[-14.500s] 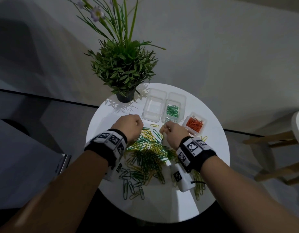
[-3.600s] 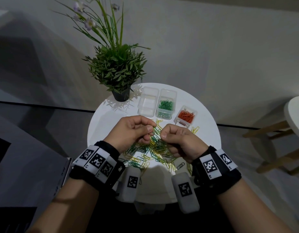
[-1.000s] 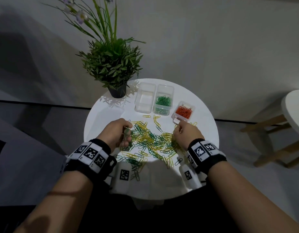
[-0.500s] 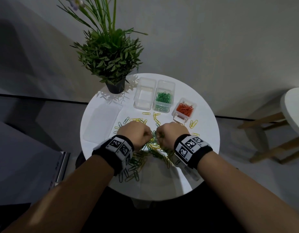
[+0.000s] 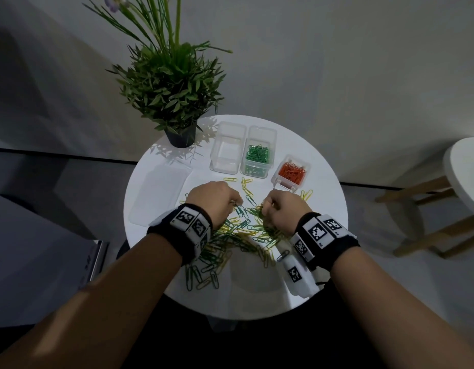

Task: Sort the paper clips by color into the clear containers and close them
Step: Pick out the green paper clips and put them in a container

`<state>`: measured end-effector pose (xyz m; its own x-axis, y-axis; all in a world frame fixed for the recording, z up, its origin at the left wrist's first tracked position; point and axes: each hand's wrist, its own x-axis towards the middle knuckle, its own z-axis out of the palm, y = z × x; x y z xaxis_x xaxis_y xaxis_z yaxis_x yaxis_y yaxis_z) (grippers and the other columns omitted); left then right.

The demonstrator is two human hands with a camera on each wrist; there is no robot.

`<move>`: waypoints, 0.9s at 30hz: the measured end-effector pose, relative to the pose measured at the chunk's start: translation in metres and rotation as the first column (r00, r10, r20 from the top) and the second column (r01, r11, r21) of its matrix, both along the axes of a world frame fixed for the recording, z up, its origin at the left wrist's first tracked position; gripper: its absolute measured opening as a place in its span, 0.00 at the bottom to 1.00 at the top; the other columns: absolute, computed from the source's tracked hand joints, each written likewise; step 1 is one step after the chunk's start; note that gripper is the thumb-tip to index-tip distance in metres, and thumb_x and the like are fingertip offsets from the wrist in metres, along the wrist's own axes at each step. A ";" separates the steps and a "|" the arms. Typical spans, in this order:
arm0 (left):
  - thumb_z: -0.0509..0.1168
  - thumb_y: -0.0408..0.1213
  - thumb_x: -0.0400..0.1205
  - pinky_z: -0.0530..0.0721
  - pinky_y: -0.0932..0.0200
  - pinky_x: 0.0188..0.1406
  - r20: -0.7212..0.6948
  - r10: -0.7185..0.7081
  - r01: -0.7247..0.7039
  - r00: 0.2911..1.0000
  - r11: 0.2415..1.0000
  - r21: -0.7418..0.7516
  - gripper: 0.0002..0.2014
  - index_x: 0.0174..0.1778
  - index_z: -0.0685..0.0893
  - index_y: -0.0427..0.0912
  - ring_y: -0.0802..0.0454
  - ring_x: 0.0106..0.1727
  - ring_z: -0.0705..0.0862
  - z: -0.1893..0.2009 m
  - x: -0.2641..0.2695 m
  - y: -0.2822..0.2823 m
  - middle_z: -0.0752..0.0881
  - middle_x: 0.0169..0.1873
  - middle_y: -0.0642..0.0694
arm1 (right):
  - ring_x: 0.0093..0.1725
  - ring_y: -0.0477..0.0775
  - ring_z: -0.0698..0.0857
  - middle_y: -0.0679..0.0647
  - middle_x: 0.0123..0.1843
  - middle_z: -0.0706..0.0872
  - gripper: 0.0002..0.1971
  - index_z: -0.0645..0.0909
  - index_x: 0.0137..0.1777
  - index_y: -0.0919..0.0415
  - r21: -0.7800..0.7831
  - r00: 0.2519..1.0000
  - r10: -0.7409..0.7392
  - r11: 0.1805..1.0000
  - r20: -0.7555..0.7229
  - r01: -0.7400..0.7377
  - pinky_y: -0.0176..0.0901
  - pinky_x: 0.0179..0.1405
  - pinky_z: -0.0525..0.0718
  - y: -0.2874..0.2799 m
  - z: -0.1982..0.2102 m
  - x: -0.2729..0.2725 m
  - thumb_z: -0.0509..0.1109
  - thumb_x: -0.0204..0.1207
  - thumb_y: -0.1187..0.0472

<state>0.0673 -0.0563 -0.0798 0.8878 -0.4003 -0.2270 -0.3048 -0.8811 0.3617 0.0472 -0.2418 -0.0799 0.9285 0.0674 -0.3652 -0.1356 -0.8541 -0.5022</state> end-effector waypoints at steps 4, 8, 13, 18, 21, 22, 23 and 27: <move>0.65 0.42 0.82 0.74 0.57 0.47 0.026 -0.219 0.212 0.975 0.962 0.175 0.14 0.62 0.85 0.61 0.47 0.62 0.81 -0.003 0.014 -0.016 0.80 0.58 0.51 | 0.41 0.48 0.88 0.45 0.34 0.88 0.10 0.81 0.37 0.54 0.035 0.999 -0.039 0.999 -0.018 0.039 0.45 0.50 0.85 -0.007 -0.002 -0.004 0.63 0.75 0.66; 0.62 0.43 0.83 0.74 0.57 0.41 0.089 -0.362 0.324 0.928 0.902 0.285 0.10 0.55 0.87 0.55 0.47 0.55 0.84 -0.001 0.017 -0.019 0.80 0.56 0.53 | 0.38 0.49 0.86 0.48 0.35 0.88 0.12 0.78 0.35 0.53 0.111 0.991 -0.136 0.984 -0.019 0.137 0.46 0.47 0.85 -0.010 -0.007 -0.006 0.61 0.79 0.66; 0.56 0.41 0.84 0.73 0.55 0.35 0.107 -0.372 0.311 0.922 0.877 0.366 0.12 0.53 0.85 0.48 0.42 0.48 0.84 -0.002 0.014 -0.022 0.79 0.56 0.46 | 0.39 0.63 0.85 0.56 0.33 0.81 0.12 0.70 0.34 0.53 0.317 0.964 -0.247 0.910 -0.098 0.266 0.62 0.48 0.83 -0.005 -0.013 -0.003 0.60 0.80 0.65; 0.59 0.44 0.81 0.76 0.55 0.40 0.077 -0.161 0.154 0.984 0.984 0.086 0.06 0.43 0.81 0.52 0.45 0.46 0.82 -0.001 0.012 -0.005 0.81 0.46 0.50 | 0.26 0.56 0.76 0.57 0.22 0.76 0.18 0.73 0.42 0.59 0.474 0.964 -0.229 0.839 -0.136 0.267 0.45 0.33 0.77 -0.003 -0.013 0.000 0.50 0.75 0.81; 0.56 0.44 0.82 0.76 0.54 0.43 -0.094 0.123 -0.142 0.988 0.963 -0.230 0.10 0.40 0.78 0.46 0.46 0.44 0.80 -0.008 0.013 0.014 0.83 0.39 0.49 | 0.25 0.56 0.73 0.59 0.22 0.75 0.19 0.76 0.39 0.62 0.475 0.960 -0.198 0.838 -0.198 0.270 0.40 0.26 0.71 0.003 -0.011 0.004 0.49 0.71 0.83; 0.54 0.44 0.81 0.75 0.54 0.44 -0.210 0.187 -0.255 0.960 0.893 -0.370 0.12 0.37 0.77 0.44 0.46 0.41 0.78 -0.010 0.012 0.018 0.82 0.36 0.46 | 0.25 0.55 0.72 0.60 0.24 0.75 0.19 0.76 0.34 0.63 0.479 0.951 -0.207 0.826 -0.232 0.296 0.39 0.25 0.69 0.007 -0.009 0.005 0.49 0.70 0.83; 0.54 0.44 0.80 0.74 0.56 0.40 -0.326 0.216 -0.361 0.920 0.791 -0.495 0.14 0.34 0.75 0.41 0.48 0.36 0.76 -0.011 0.010 0.021 0.80 0.32 0.45 | 0.24 0.55 0.72 0.60 0.25 0.75 0.18 0.75 0.31 0.64 0.465 0.945 -0.213 0.830 -0.249 0.309 0.38 0.25 0.67 0.010 -0.008 0.007 0.49 0.69 0.83; 0.57 0.46 0.87 0.65 0.60 0.27 -0.542 0.240 -0.570 0.806 0.565 -0.597 0.20 0.28 0.69 0.45 0.51 0.26 0.66 -0.016 -0.004 0.025 0.73 0.22 0.50 | 0.35 0.49 0.82 0.55 0.36 0.84 0.08 0.78 0.40 0.61 0.106 0.989 0.134 0.986 -0.064 -0.127 0.42 0.36 0.77 0.021 -0.005 0.008 0.59 0.77 0.68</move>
<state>0.0629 -0.0311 -0.0958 0.9063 -0.1923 -0.3764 0.3152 -0.2855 0.9050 0.0553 -0.2212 -0.0854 0.8816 0.2262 -0.4142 -0.0642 -0.8120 -0.5801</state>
